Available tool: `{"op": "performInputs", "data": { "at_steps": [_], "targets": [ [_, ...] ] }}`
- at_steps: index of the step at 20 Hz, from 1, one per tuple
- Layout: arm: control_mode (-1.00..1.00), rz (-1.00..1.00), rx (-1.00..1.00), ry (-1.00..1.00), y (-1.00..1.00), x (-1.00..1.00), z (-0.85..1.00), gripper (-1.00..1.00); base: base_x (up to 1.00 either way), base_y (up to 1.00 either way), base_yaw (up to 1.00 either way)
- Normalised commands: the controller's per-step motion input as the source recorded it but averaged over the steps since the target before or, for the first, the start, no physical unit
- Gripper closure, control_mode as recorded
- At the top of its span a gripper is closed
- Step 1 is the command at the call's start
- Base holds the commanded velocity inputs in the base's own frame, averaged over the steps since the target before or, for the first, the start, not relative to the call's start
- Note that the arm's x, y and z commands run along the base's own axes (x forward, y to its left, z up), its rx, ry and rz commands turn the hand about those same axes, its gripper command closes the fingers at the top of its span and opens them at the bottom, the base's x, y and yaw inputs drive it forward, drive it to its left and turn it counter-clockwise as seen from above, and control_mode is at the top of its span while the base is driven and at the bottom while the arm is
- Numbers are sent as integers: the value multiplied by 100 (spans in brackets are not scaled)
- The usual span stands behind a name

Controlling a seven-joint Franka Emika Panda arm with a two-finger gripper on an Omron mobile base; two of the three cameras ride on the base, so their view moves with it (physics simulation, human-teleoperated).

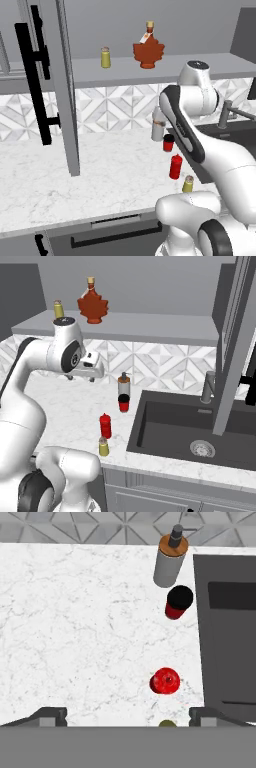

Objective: Put the shaker and condiment bottle from the counter next to their counterparts in the cabinet.

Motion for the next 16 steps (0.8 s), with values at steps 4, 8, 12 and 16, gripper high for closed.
{"op": "performInputs", "data": {
  "at_steps": [4,8,12,16],
  "targets": [
    [-100,-4,0,-21,-20,-50,0,-100,0,0,0],
    [-100,-2,0,-15,-32,-46,-1,-100,0,0,0],
    [-100,0,0,-4,-26,-24,-6,-100,0,0,0],
    [-100,5,1,0,-21,0,-9,-100,0,0,0]
  ]
}}
